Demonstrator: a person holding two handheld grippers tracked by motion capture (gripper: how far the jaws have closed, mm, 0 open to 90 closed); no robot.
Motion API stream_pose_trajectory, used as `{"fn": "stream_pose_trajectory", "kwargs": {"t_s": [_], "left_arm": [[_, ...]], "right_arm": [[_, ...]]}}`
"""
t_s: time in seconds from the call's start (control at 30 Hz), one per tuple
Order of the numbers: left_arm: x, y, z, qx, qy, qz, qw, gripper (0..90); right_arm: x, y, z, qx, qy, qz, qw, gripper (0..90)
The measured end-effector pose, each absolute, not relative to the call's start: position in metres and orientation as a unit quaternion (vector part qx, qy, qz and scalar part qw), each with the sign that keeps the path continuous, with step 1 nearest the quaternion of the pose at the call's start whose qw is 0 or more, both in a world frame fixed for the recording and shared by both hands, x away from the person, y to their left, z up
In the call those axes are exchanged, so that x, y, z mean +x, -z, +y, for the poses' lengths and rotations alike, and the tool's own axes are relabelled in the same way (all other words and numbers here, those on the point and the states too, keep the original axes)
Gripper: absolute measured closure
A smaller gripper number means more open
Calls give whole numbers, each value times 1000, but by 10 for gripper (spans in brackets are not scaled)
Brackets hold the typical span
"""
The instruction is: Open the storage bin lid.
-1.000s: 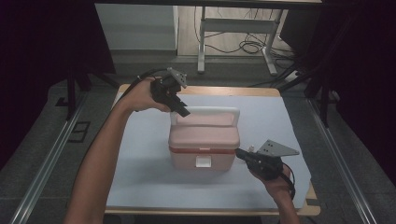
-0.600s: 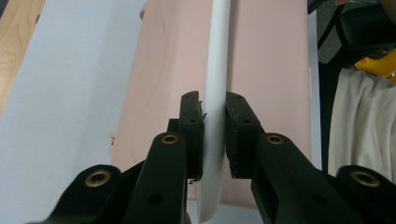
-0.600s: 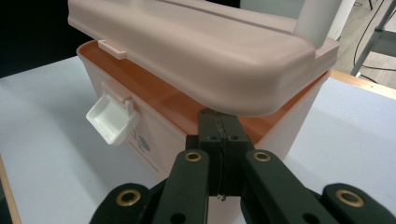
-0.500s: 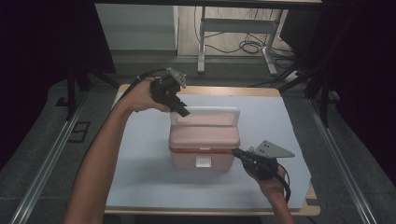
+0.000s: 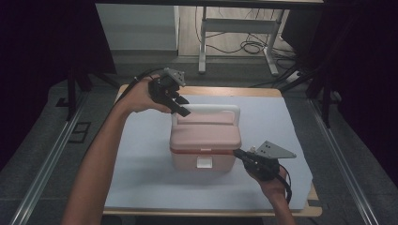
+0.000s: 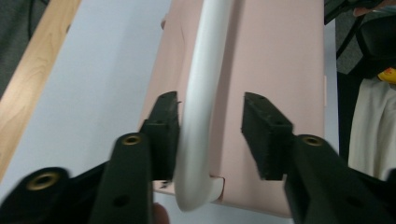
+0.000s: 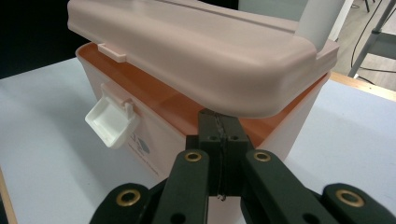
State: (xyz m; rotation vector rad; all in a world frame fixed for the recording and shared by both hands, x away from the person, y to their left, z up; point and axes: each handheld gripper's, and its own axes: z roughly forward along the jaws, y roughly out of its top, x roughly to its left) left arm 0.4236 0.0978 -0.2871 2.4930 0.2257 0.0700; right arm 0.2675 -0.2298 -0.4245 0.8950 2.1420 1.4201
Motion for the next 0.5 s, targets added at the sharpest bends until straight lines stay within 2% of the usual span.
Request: {"fn": "stream_pose_trajectory", "kwargs": {"t_s": [0.17,0.37,0.5], "left_arm": [[415,282,117,937,-49,111,329,449],[403,276,146,921,-58,149,355,420],[393,278,154,921,-60,154,352,412]], "right_arm": [[268,424,-232,323,-509,770,207,898],[267,422,-232,326,-510,769,207,897],[267,423,-232,324,-508,770,208,897]]}}
